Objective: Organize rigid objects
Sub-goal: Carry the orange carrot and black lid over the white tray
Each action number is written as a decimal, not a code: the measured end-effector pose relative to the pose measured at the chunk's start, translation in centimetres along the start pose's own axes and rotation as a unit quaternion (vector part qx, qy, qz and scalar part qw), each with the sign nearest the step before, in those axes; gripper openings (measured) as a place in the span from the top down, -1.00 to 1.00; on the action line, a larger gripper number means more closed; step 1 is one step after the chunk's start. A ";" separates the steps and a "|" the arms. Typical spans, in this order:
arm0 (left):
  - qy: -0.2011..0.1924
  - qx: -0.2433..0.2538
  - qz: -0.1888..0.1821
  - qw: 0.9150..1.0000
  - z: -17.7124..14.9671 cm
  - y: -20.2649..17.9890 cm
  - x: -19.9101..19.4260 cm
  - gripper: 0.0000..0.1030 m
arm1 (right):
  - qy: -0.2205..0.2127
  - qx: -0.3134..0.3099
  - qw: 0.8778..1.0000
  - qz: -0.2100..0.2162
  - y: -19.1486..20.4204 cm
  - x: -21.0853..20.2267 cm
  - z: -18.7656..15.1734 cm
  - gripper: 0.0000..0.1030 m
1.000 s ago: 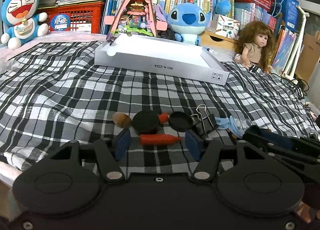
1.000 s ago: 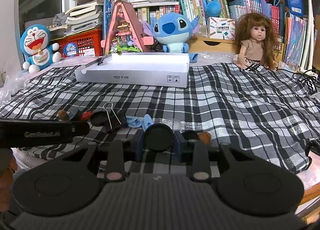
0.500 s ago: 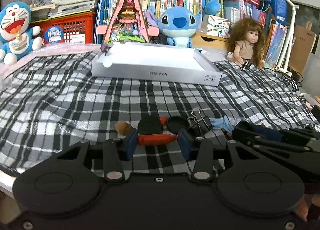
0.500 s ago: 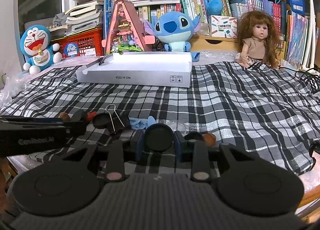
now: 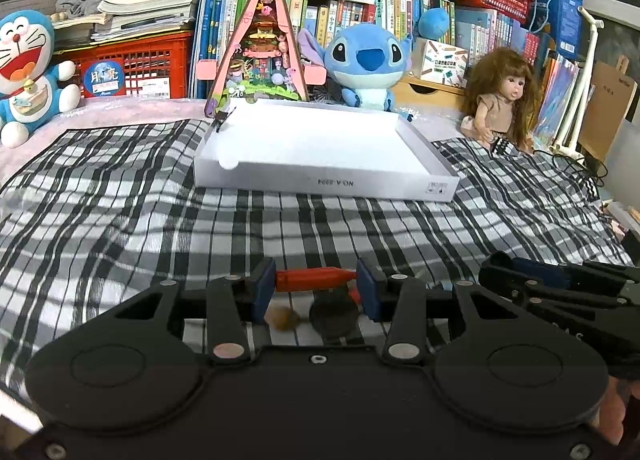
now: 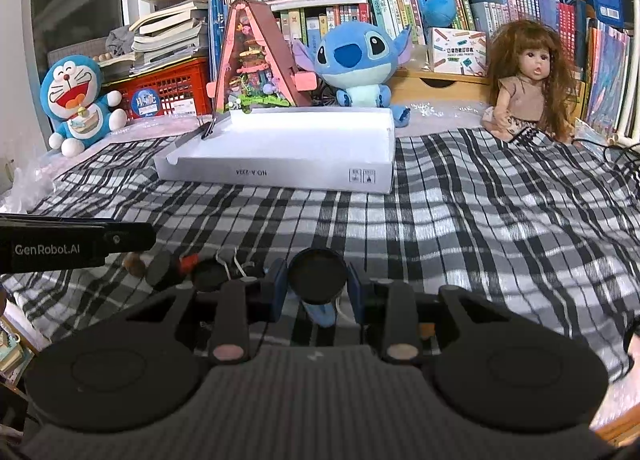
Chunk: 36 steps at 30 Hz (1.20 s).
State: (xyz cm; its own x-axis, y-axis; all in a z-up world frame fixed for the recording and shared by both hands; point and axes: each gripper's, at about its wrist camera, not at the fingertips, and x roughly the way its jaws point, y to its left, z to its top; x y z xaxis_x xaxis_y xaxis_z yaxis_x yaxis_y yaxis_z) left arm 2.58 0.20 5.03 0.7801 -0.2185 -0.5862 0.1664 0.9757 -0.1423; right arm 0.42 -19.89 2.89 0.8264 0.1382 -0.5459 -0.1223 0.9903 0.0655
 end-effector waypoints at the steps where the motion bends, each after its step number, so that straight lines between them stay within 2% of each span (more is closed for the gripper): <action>1: 0.001 0.000 -0.002 1.000 0.4 0.1 0.1 0.19 | 0.000 -0.001 1.000 0.001 0.0 0.1 0.4 0.27; 16: 0.032 -0.032 -0.012 0.999 7.5 2.7 4.7 0.19 | 0.019 0.006 1.000 0.022 -1.1 3.0 7.2 0.27; 23: 0.048 -0.034 -0.012 0.998 10.1 3.4 7.1 0.19 | 0.052 0.017 0.998 0.034 -1.6 5.9 9.9 0.27; 36: 0.085 -0.049 -0.016 0.995 13.0 4.2 11.8 0.19 | 0.122 0.016 0.992 0.020 -1.2 11.4 13.1 0.26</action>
State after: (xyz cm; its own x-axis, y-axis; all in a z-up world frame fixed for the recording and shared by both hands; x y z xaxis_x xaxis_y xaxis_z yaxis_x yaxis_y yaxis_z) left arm 20.30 1.86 7.90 0.6599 -0.2577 -0.7058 0.1240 0.9638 -0.2360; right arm 17.17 -19.32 7.50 0.6634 0.1748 -0.7276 -0.1327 0.9844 0.1155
